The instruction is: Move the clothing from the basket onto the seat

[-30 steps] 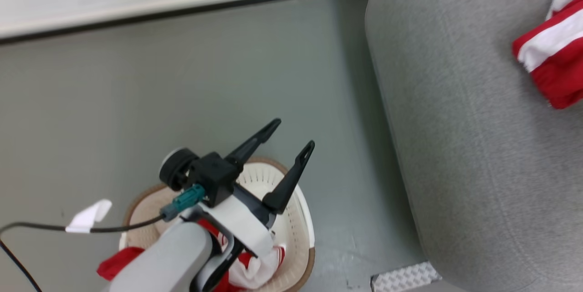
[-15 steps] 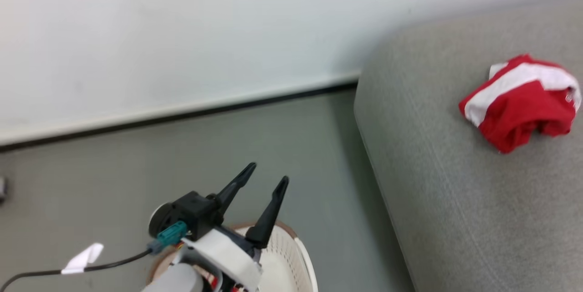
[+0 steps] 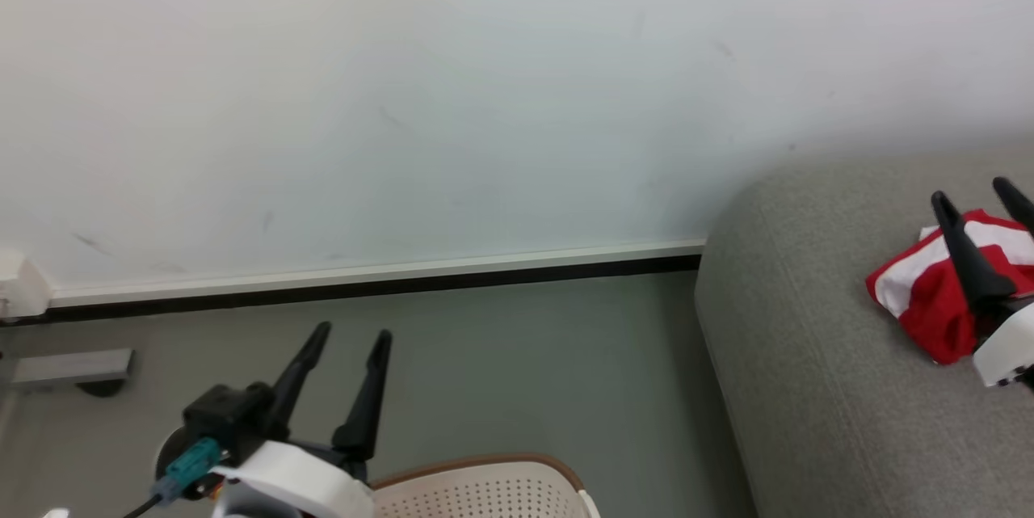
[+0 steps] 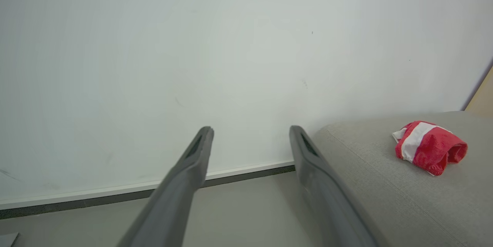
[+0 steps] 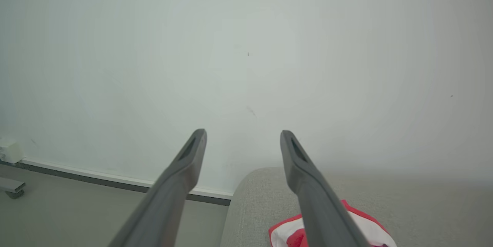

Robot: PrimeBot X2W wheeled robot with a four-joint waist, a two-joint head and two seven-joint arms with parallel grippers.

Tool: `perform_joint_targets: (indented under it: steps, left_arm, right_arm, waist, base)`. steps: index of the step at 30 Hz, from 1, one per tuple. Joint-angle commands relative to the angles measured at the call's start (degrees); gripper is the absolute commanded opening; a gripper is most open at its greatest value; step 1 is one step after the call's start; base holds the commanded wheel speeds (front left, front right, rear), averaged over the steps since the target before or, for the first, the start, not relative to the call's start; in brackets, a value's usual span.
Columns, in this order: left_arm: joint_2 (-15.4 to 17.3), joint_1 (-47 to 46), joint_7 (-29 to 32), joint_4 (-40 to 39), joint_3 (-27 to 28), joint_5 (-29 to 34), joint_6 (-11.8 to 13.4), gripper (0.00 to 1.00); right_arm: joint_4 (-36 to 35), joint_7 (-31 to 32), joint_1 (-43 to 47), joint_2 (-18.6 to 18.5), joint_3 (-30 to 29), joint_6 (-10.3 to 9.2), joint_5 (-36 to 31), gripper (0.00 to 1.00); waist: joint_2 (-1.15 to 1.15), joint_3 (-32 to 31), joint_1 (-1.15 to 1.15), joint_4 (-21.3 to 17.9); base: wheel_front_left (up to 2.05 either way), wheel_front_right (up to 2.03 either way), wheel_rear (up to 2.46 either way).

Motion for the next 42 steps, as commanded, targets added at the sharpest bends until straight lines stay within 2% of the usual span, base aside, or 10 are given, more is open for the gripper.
perform_joint_targets:
  steps: [1,5,13,18,22,31,42]
  left_arm:
    - [0.7,1.5,0.0,-0.3,1.2,0.4,0.4,1.00]
    - [0.9,3.9,0.0,-0.8,4.9,1.3,1.2,1.00]
    - [-1.7,8.4,0.0,-1.1,11.5,4.2,1.5,1.00]
    - [-4.0,10.9,0.0,0.0,15.1,7.4,0.3,1.00]
    - [-5.9,12.4,0.0,0.4,17.9,10.8,-0.8,1.00]
    - [-10.7,14.3,0.0,1.9,22.1,16.6,-4.2,1.00]
    - [-13.9,14.0,0.0,3.1,25.7,20.1,-7.7,1.00]
  right_arm:
    - [-0.8,-1.1,2.1,1.1,-1.1,-0.13,-1.2,1.00]
    - [-3.0,-3.4,6.6,4.9,-4.9,-0.13,-5.1,1.00]
    - [-6.3,-6.7,18.7,15.6,-12.0,-0.13,-11.4,1.00]
    - [-7.2,-8.0,24.4,21.1,-14.8,-0.13,-15.9,1.00]
    - [-7.7,-8.4,26.5,24.1,-16.5,-0.13,-19.3,1.00]
    - [-8.5,-8.5,27.1,27.4,-19.5,-0.13,-24.2,1.00]
    - [-9.1,-8.5,26.1,27.5,-20.4,-0.13,-24.9,1.00]
  waist:
    - [0.00,-1.0,0.02,1.6]
    - [0.00,-1.1,0.02,2.9]
    - [0.00,-1.4,0.02,4.4]
    - [0.00,-1.4,0.02,4.4]
    - [0.00,-1.4,0.02,3.9]
    - [0.00,-1.6,0.02,3.6]
    - [0.00,-1.7,0.02,4.0]
  base:
    - [0.00,0.00,0.00]
    - [0.00,0.00,0.00]
    - [0.00,0.00,0.00]
    - [0.00,0.00,0.00]
    - [0.00,0.00,0.00]
    - [0.00,0.00,0.00]
    - [0.00,0.00,0.00]
